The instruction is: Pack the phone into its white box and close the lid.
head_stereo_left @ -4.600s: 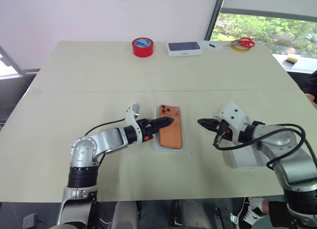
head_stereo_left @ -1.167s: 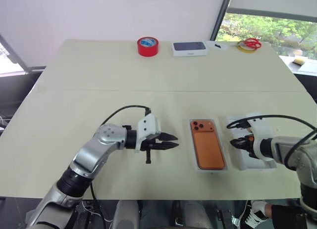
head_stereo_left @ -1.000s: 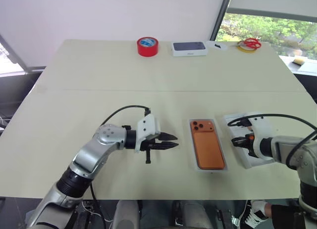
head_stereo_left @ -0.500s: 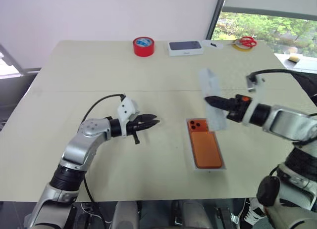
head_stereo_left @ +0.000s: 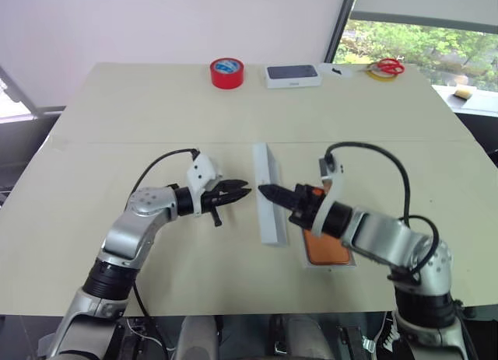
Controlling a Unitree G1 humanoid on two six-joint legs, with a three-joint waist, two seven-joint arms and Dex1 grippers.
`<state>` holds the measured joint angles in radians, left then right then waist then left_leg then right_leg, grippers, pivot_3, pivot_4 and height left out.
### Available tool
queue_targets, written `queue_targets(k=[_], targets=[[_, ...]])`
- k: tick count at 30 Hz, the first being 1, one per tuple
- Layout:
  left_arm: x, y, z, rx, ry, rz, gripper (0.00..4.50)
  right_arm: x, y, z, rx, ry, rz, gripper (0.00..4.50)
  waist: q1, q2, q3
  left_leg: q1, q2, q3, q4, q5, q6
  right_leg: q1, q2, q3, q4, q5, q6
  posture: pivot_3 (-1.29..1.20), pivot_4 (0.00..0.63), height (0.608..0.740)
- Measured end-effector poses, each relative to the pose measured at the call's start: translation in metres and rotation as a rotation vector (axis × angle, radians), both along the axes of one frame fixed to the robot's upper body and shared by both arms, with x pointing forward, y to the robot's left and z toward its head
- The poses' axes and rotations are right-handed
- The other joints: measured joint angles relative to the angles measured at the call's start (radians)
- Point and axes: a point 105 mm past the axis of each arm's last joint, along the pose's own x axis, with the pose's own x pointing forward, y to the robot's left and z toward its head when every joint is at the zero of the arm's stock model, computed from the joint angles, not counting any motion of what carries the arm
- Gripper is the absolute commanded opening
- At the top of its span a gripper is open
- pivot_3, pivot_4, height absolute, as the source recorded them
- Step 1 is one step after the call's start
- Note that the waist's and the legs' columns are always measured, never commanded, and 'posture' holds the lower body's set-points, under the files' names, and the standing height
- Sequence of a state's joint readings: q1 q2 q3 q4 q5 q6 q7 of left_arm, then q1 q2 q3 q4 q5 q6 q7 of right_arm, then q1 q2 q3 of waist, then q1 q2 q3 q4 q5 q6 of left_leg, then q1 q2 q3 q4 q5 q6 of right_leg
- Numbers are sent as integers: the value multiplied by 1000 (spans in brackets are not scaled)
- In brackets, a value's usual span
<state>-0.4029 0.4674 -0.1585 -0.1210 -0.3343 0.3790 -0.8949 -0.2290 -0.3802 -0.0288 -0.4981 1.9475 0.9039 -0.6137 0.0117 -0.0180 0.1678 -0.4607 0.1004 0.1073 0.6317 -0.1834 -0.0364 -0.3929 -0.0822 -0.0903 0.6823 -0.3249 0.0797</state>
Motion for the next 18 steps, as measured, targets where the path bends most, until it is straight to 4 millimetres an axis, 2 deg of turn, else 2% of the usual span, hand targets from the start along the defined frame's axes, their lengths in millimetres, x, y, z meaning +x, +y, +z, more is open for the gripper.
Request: queue_targets(k=[2, 5, 10, 11, 14, 16, 18], targets=[[-3, -5, -3, 5, 8, -22, 823, -4, -3, -10, -16, 40, -17, 45, -1, 0, 0, 0, 0, 0, 0, 0, 0, 0, 0, 0, 0, 0, 0, 0, 150, 730], [-8, -16, -8, 7, 24, -66, 823, -3, -9, -15, -29, 62, -48, 900, -1, 0, 0, 0, 0, 0, 0, 0, 0, 0, 0, 0, 0, 0, 0, 0, 150, 730], [-16, -34, -14, 5, 41, -113, 823, 6, -22, -12, -85, 38, -78, 3372, -1, 0, 0, 0, 0, 0, 0, 0, 0, 0, 0, 1, 0, 0, 0, 0, 150, 730], [-17, -38, -14, -4, 42, -116, 823, 10, -31, -5, -146, -8, -72, 3372, -1, 1, 1, 0, 0, 0, 1, 0, 0, 0, 0, 1, 0, 0, 0, 0, 150, 730], [-20, -48, -16, -6, 48, -126, 823, 25, -71, 34, -275, -172, -137, 3372, 4, 1, 0, 0, 0, 0, 0, 0, 0, 0, 0, 1, -1, 0, 0, 0, 150, 730], [-21, -54, -17, -11, 54, -133, 823, 25, -89, 36, -367, -175, -147, 3372, 4, 0, 0, 0, 0, 0, -1, 0, 0, 0, 0, 1, -2, 0, 0, 0, 150, 730], [-23, -61, -19, -5, 52, -146, 823, 25, -108, 27, -476, -136, -159, 3372, 3, 0, 0, 0, 0, 0, -1, 0, 0, 0, 0, 0, -2, 0, 0, 0, 150, 730]])
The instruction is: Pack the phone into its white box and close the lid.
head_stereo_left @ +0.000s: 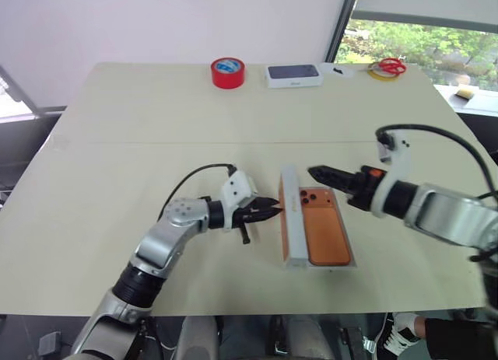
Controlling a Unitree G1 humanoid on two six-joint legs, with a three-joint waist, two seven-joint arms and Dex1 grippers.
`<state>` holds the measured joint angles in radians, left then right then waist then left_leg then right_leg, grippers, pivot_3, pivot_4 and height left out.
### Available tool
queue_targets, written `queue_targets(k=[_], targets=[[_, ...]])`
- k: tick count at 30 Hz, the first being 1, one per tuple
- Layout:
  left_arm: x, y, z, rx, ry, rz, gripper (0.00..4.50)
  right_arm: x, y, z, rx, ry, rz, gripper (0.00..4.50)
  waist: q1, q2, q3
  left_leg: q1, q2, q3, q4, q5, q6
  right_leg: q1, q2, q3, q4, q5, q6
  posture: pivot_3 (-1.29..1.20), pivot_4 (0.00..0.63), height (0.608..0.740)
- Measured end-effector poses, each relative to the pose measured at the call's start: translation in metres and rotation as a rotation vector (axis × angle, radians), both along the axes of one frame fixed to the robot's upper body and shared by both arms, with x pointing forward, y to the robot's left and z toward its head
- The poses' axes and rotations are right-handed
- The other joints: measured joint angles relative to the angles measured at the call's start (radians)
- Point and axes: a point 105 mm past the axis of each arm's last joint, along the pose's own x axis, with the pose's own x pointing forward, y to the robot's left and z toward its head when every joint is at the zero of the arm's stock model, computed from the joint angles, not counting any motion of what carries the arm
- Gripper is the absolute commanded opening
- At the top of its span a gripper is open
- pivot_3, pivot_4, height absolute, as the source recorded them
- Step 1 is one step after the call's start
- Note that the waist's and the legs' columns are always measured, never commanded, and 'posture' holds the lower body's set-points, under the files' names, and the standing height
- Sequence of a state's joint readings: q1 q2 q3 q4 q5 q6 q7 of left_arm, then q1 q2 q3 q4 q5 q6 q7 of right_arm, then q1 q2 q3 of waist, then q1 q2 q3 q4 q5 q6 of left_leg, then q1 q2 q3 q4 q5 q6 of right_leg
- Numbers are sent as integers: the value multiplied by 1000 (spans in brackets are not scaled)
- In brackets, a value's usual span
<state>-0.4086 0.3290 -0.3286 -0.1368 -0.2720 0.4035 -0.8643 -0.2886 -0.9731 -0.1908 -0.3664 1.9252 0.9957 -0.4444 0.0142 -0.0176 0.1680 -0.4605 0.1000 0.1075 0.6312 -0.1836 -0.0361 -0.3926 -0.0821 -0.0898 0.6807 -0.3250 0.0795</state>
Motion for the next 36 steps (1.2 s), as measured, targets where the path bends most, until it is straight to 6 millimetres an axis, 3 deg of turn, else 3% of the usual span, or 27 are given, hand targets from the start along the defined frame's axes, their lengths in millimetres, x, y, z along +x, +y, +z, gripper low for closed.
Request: queue_targets(k=[3, 6, 10, 11, 17, 25, 29, 36], targets=[[0, -13, 1, -3, -3, -24, 823, 1, -25, -13, -164, 9, -40, 3372, -1, 0, 0, 0, 0, 0, 1, 0, 0, 0, 0, 0, 1, 0, 0, 0, 150, 730], [1, -29, 2, -7, -5, -47, 823, 3, -38, -13, -272, -27, -37, 2568, -1, 0, 0, 0, 0, 0, 1, 0, 0, 0, 0, 0, 1, 0, 0, 0, 150, 730], [2, -38, 4, -9, -4, -58, 823, 4, -47, -15, -404, -64, -11, 300, -2, 0, 0, 0, 0, 0, 1, 0, 0, 0, 0, 0, 1, 0, 0, 0, 150, 730], [2, -38, 3, -7, -3, -58, 823, 4, -48, -17, -428, -65, -6, 52, -1, 0, 0, 0, 0, 0, 1, 0, 0, 0, 0, 0, 1, 0, 0, 0, 150, 730], [11, -20, -5, 46, 65, 6, 823, -1, -46, -37, -621, -93, 76, 52, -2, 0, 0, 0, 0, 0, 1, 0, 0, -1, 0, 0, 1, 0, 0, 0, 150, 730], [12, 5, -24, 181, 189, 57, 823, -2, -43, -52, -638, -96, 106, 52, -1, 0, 0, 0, 0, 0, 1, 0, 0, 0, 0, 0, 1, 0, 0, 0, 150, 730], [8, 1, -30, 219, 196, 36, 823, -4, -41, -57, -640, -89, 122, 52, 0, 0, 0, 0, 0, 0, 1, 0, 0, 0, 0, 0, 1, 0, 0, 0, 150, 730], [8, -26, -30, 217, 180, -24, 823, -7, -37, -59, -662, -86, 162, 52, -1, 0, 0, 0, 0, 0, 1, 0, 0, 0, 0, 0, 1, 0, 0, 0, 150, 730]])
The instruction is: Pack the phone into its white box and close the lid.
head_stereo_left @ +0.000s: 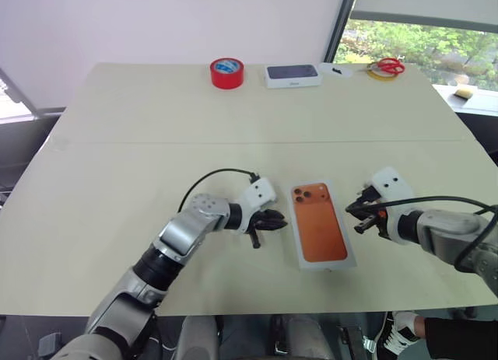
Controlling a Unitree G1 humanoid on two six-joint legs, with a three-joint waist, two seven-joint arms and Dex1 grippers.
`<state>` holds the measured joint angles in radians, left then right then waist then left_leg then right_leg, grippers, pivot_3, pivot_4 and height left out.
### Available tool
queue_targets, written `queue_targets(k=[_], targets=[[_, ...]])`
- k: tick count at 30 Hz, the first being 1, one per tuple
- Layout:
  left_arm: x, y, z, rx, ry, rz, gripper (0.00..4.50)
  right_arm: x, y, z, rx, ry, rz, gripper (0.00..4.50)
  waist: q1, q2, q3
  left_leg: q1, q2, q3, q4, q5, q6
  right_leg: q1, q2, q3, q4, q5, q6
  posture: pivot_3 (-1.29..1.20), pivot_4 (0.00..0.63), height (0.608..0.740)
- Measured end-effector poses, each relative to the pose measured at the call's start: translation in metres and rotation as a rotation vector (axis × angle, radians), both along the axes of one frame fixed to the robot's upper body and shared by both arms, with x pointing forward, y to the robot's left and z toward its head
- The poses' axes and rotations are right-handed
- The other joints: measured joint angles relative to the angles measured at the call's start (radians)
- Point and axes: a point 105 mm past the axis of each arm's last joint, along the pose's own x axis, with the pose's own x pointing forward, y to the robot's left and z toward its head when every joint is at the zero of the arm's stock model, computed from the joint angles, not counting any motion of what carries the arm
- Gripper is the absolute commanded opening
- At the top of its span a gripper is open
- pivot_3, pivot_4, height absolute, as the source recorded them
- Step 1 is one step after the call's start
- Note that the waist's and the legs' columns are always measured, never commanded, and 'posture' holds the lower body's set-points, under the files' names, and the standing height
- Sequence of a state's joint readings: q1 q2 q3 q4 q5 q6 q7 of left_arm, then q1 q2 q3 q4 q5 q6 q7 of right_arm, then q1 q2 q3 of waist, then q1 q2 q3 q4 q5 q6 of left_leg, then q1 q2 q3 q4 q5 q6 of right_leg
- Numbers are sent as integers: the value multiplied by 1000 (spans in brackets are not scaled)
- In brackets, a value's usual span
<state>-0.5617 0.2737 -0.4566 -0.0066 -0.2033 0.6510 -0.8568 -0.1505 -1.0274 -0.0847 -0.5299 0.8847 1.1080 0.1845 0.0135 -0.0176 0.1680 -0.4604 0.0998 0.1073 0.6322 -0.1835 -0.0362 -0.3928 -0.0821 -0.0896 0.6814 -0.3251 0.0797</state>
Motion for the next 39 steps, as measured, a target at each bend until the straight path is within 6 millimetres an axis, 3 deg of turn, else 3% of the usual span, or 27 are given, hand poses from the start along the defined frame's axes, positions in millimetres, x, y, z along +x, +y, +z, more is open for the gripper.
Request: queue_targets(k=[9, 39], targets=[[-2, -6, 2, -18, -6, -23, 823, -8, 6, -5, -25, 19, 43, 52, 1, 0, 0, 0, 0, 0, 0, 0, 0, 0, 0, 0, 0, 0, 0, 0, 150, 730], [-4, -13, 8, -63, -3, -25, 823, -13, -3, -17, -72, 57, 29, 52, 1, 0, 0, 0, 0, 0, 0, 0, 0, 1, 0, 0, 0, 0, 0, 0, 150, 730]])
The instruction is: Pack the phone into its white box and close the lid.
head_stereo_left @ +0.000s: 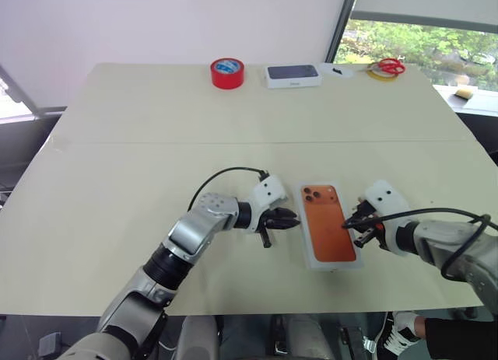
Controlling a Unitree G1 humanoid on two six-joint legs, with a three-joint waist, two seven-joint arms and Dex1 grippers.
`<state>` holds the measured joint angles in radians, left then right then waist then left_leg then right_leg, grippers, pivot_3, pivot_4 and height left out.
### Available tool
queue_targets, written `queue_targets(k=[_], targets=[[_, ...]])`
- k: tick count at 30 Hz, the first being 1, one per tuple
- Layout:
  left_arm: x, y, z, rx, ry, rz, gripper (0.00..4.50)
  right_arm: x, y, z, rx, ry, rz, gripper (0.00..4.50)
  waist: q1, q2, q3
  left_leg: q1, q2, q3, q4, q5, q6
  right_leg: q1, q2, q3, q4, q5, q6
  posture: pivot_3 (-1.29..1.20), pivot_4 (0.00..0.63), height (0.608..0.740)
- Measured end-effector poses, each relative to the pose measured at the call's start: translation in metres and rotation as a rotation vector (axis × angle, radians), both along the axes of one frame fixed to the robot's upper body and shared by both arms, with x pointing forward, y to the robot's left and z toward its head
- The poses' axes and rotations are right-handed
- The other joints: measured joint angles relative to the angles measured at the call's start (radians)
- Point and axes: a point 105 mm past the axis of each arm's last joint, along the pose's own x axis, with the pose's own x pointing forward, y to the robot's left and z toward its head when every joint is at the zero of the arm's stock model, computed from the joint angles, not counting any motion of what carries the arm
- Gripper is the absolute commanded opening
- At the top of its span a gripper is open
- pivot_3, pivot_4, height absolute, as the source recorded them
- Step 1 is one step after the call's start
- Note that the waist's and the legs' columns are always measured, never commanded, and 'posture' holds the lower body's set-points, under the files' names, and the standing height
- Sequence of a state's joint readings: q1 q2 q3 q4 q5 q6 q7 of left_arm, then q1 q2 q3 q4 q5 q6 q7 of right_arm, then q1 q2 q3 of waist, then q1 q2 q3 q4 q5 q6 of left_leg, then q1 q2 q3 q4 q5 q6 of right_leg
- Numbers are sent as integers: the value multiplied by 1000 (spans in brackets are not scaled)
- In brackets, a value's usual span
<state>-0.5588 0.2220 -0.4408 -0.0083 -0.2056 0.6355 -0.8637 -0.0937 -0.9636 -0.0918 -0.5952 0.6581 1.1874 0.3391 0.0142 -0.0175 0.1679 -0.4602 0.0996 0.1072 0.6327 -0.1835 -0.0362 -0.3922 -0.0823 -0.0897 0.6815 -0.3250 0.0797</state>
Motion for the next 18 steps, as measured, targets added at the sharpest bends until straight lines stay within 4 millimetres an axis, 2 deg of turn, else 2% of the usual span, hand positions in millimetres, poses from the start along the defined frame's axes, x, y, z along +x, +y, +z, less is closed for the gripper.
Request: queue_targets(k=[7, 11, 13, 18], targets=[[15, 8, 11, -56, -12, 76, 823, -6, -19, 16, -10, -42, -9, 52, 1, 0, 0, 0, 0, 0, 0, 0, 0, 0, 0, 0, 0, 0, 0, 0, 150, 730], [23, 0, 30, -100, -40, 87, 823, -21, -6, 20, 38, -54, 104, 52, 1, 0, 0, 1, 0, 0, 1, 0, 0, 1, 0, 0, 0, 0, 0, 0, 150, 730], [23, -7, 32, -113, -42, 76, 823, -29, 1, 22, 59, -55, 158, 52, 0, 0, 0, 1, 0, -1, 0, 0, 0, 2, 0, 0, 0, 0, 0, 0, 150, 730], [21, -19, 11, -29, -36, 65, 823, -43, 16, 15, 96, -27, 232, 52, -1, 0, 0, 1, 0, -1, 1, 0, 0, 2, 0, 0, 0, 0, 0, 0, 150, 730]])
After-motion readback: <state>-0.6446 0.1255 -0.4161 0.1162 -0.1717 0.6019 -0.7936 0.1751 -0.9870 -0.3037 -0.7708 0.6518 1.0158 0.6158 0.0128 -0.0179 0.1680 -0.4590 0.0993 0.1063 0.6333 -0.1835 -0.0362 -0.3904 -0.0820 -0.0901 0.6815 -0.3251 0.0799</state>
